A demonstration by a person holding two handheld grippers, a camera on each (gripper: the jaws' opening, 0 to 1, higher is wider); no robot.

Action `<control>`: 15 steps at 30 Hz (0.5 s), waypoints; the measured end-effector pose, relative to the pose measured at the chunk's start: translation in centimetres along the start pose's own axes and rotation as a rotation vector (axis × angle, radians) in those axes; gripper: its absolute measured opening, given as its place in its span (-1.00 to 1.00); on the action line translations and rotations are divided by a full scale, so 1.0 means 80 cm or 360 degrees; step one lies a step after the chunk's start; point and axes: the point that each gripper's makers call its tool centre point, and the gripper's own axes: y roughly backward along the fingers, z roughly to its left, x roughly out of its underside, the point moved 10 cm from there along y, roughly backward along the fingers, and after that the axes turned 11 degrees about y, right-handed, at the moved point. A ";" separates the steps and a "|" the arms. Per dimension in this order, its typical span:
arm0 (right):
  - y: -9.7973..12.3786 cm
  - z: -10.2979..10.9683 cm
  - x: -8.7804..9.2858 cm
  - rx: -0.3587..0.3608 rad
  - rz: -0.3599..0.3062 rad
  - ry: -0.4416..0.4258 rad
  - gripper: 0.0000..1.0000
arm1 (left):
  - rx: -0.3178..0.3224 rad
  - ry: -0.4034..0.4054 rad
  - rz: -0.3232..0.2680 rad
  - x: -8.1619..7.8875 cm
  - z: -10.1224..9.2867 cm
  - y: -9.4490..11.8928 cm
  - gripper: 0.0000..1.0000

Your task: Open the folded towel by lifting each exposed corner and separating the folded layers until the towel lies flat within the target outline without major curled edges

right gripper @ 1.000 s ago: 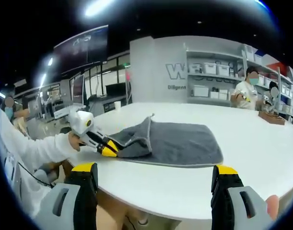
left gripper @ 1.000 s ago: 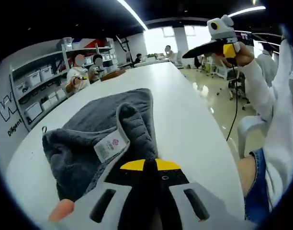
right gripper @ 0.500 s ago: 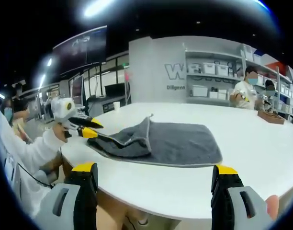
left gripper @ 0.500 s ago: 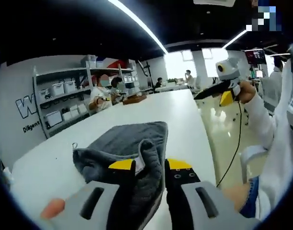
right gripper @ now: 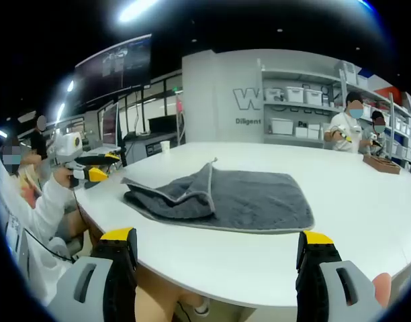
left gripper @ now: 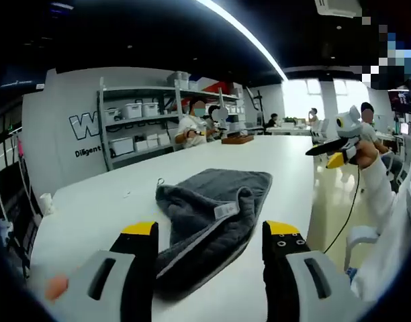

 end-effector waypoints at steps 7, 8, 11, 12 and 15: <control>-0.001 0.001 0.000 -0.0002 0.0008 0.0002 0.98 | -0.0142 0.0128 0.0056 0.027 0.008 0.022 0.83; -0.001 0.002 0.000 -0.0002 0.0008 0.0003 0.98 | -0.0142 0.0144 0.0058 0.030 0.009 0.024 0.85; 0.000 0.002 -0.001 -0.0006 0.0004 0.0004 0.98 | -0.0154 0.0215 0.0054 0.038 0.014 0.031 0.89; 0.000 0.002 -0.001 -0.0006 0.0005 0.0005 0.98 | -0.0159 0.0227 0.0060 0.040 0.015 0.032 0.92; 0.000 0.002 0.000 -0.0003 0.0010 0.0005 0.98 | -0.0202 0.0251 0.0073 0.047 0.017 0.038 0.98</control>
